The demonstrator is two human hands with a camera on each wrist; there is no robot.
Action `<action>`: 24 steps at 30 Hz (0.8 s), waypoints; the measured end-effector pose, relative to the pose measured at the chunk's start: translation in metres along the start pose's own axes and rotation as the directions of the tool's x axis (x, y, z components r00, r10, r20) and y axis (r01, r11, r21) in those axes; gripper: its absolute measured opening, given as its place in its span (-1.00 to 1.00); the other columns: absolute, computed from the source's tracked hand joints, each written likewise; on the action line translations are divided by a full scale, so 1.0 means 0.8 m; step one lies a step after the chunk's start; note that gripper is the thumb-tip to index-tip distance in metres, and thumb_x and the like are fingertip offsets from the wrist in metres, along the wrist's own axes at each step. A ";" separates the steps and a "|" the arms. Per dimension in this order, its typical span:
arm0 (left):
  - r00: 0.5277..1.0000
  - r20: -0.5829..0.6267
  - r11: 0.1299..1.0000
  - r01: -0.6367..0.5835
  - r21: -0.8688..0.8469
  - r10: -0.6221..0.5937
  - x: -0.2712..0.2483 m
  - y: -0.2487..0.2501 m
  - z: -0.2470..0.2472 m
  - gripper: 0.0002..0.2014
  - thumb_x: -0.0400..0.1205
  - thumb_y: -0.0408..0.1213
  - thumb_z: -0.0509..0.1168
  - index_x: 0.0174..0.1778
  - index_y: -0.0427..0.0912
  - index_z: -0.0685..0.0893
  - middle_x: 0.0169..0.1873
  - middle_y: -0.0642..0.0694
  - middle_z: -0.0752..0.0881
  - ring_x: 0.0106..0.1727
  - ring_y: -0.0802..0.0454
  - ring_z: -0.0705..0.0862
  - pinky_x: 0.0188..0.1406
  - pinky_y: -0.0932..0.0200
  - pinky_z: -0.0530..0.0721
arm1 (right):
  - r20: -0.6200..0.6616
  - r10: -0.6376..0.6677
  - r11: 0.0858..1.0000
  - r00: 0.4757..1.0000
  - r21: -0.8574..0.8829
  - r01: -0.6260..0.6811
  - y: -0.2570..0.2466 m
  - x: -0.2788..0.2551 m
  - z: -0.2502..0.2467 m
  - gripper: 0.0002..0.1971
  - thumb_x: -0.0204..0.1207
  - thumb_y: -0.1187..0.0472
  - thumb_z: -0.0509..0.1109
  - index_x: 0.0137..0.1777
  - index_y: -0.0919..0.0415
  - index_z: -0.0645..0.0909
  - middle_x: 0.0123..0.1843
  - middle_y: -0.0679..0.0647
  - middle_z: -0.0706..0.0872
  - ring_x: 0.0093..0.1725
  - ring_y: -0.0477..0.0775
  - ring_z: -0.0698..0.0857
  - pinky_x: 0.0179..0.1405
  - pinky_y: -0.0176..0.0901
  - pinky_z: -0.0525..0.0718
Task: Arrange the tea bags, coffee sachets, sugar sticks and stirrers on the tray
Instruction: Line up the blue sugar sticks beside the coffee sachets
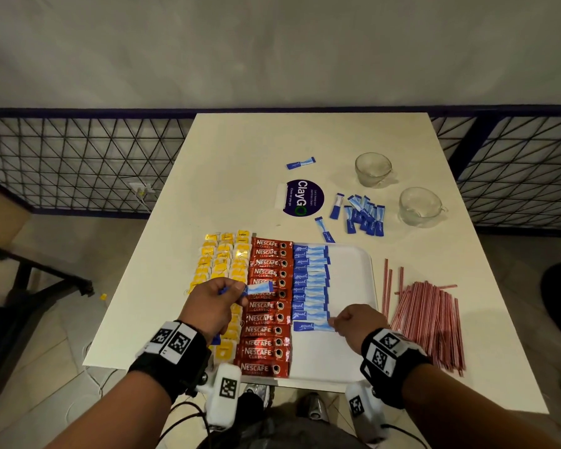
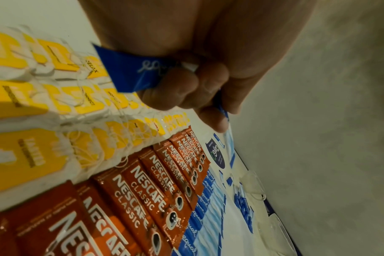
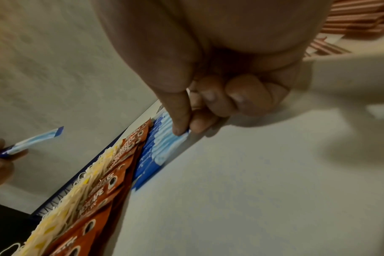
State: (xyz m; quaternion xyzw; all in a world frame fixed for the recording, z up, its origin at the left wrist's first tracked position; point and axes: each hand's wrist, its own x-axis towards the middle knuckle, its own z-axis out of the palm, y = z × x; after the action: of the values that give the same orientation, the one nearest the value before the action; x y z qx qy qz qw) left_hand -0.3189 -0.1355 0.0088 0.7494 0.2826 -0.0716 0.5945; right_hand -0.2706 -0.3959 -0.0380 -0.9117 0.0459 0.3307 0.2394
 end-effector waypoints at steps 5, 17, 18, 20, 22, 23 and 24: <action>1.000 -0.005 1.000 0.006 -0.012 -0.006 -0.001 -0.004 -0.006 -0.81 0.71 -0.22 0.27 -0.09 -0.26 0.71 -0.38 -0.08 0.76 -0.72 0.01 0.28 -0.65 0.29 0.28 | 0.001 0.004 1.000 1.000 -0.007 -0.004 -0.006 0.001 0.005 -0.66 0.56 -0.12 0.37 -0.38 0.02 0.49 -0.14 0.01 0.71 -0.09 0.03 0.67 -0.15 -0.27 0.51; 1.000 -0.013 0.999 0.004 -0.041 -0.005 -0.006 0.000 -0.010 -0.81 0.71 -0.26 0.27 -0.08 -0.31 0.70 -0.37 -0.12 0.75 -0.72 0.04 0.29 -0.67 0.30 0.28 | -0.042 0.004 1.000 0.999 -0.004 -0.004 -0.008 0.001 0.013 -0.71 0.57 -0.12 0.35 -0.24 0.06 0.61 -0.07 0.02 0.79 -0.03 0.06 0.74 0.00 -0.19 0.66; 1.000 -0.012 0.999 0.004 -0.042 -0.004 -0.006 0.001 -0.010 -0.80 0.71 -0.26 0.27 -0.08 -0.32 0.70 -0.37 -0.12 0.75 -0.72 0.04 0.28 -0.67 0.31 0.28 | -0.043 0.002 1.000 0.999 -0.009 -0.003 -0.008 0.002 0.013 -0.71 0.57 -0.12 0.35 -0.19 0.08 0.65 -0.06 0.03 0.80 -0.02 0.06 0.74 0.02 -0.19 0.66; 1.000 -0.013 0.999 0.006 -0.042 -0.006 -0.007 0.001 -0.010 -0.81 0.71 -0.26 0.27 -0.07 -0.32 0.70 -0.37 -0.13 0.74 -0.73 0.05 0.29 -0.69 0.31 0.28 | -0.048 0.003 1.000 0.999 -0.010 -0.003 -0.009 0.002 0.014 -0.71 0.57 -0.12 0.35 -0.12 0.11 0.69 -0.06 0.03 0.80 -0.02 0.06 0.74 0.03 -0.18 0.67; 1.000 -0.011 0.999 0.007 -0.042 -0.007 -0.007 0.001 -0.010 -0.81 0.71 -0.27 0.26 -0.07 -0.32 0.69 -0.37 -0.13 0.74 -0.73 0.04 0.29 -0.69 0.31 0.28 | -0.050 0.007 1.000 0.999 -0.004 -0.007 -0.008 0.003 0.015 -0.69 0.57 -0.11 0.35 -0.08 0.13 0.71 -0.06 0.03 0.80 -0.02 0.06 0.74 0.03 -0.17 0.67; 1.000 -0.010 0.999 0.007 -0.040 -0.007 -0.007 0.001 -0.010 -0.81 0.71 -0.26 0.26 -0.06 -0.32 0.69 -0.37 -0.13 0.74 -0.72 0.04 0.29 -0.69 0.31 0.28 | -0.049 0.009 1.000 0.999 -0.002 -0.009 -0.008 0.004 0.016 -0.69 0.57 -0.11 0.35 -0.08 0.14 0.71 -0.06 0.03 0.80 -0.03 0.06 0.74 0.04 -0.16 0.68; 1.000 -0.009 0.999 0.007 -0.037 -0.008 -0.007 0.001 -0.010 -0.80 0.71 -0.26 0.27 -0.06 -0.32 0.69 -0.37 -0.12 0.74 -0.72 0.04 0.29 -0.69 0.31 0.28 | -0.048 0.008 1.000 0.999 0.005 -0.008 -0.007 0.005 0.016 -0.69 0.56 -0.11 0.36 -0.09 0.13 0.71 -0.07 0.02 0.80 -0.03 0.06 0.74 0.04 -0.15 0.68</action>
State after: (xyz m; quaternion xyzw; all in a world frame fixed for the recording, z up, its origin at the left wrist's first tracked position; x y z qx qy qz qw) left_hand -0.3250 -0.1299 0.0141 0.7374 0.2894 -0.0652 0.6068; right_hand -0.2740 -0.3844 -0.0467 -0.9187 0.0560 0.3093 0.2390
